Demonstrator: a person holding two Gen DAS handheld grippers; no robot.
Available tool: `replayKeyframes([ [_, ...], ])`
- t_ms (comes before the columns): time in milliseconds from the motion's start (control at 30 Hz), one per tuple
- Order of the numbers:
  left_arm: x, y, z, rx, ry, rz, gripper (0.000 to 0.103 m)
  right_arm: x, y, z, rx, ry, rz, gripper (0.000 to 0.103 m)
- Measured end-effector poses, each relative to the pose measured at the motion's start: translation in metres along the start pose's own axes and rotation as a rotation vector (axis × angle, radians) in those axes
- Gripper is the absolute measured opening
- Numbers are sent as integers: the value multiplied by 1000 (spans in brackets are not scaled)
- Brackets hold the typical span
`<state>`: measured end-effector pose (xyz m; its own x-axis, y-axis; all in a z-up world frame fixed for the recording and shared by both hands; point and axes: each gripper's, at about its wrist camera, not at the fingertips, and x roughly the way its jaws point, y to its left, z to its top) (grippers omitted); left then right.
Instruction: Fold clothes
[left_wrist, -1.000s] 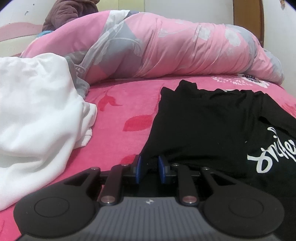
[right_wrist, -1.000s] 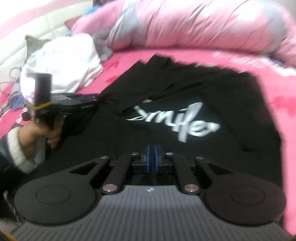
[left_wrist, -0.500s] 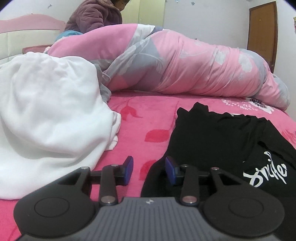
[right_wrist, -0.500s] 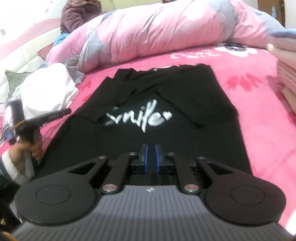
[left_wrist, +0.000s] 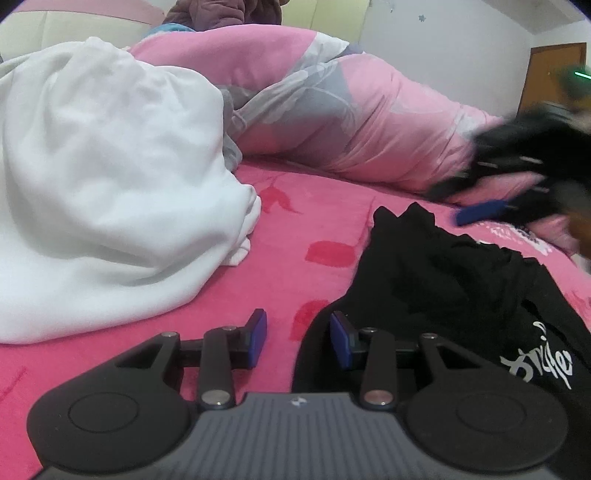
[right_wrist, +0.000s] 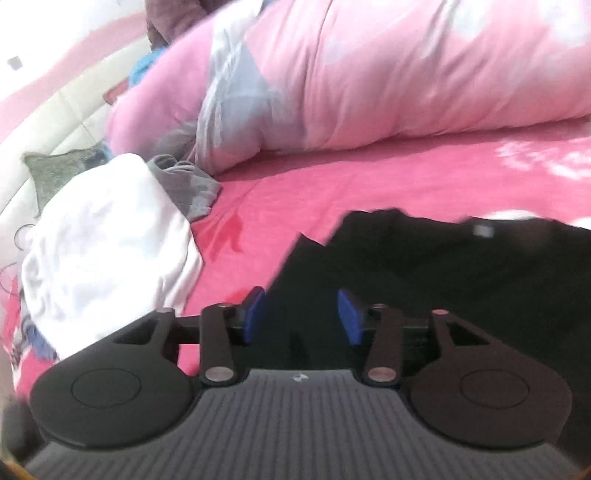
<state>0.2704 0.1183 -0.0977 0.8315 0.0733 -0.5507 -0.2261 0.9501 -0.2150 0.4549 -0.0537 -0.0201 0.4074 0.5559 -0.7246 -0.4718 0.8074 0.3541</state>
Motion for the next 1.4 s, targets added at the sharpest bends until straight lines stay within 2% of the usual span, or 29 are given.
replayKeyframes([
  [133, -1, 1, -1, -12, -9, -16, 40, 53, 26, 24, -6, 127, -63, 46],
  [367, -2, 2, -2, -23, -17, -29, 41, 105, 50, 29, -60, 256, -271, 45],
  [433, -3, 3, -2, -27, -19, -33, 40, 106, 50, 27, -71, 248, -304, 34],
  [467, -3, 3, -2, -29, -19, -34, 40, 105, 50, 27, -76, 240, -319, 15],
  [500, -3, 4, -2, -31, -20, -36, 39, 103, 50, 27, -75, 227, -321, 5],
  [567, -4, 4, -2, -34, -22, -40, 39, 97, 50, 28, -67, 195, -312, 4],
  [767, -4, 6, -3, -42, -24, -41, 37, 85, 81, 32, -180, 101, -245, 4],
  [1033, -3, 6, -2, -44, -17, -34, 37, 126, 99, 25, -278, 97, -216, 3],
  [1167, -3, 7, -2, -43, -14, -33, 37, 131, 94, 23, -293, 70, -203, 6],
  [1233, -3, 7, -1, -43, -13, -32, 37, 118, 90, 29, -281, 42, -193, 17],
  [1300, -4, 7, -1, -43, -12, -32, 37, 93, 81, 36, -263, -35, -193, 46],
  [1333, -4, 7, -1, -43, -12, -32, 37, 75, 74, 40, -242, -88, -194, 50],
  [1400, -5, 7, -1, -44, -11, -32, 37, 45, 53, 45, -179, -154, -174, 51],
])
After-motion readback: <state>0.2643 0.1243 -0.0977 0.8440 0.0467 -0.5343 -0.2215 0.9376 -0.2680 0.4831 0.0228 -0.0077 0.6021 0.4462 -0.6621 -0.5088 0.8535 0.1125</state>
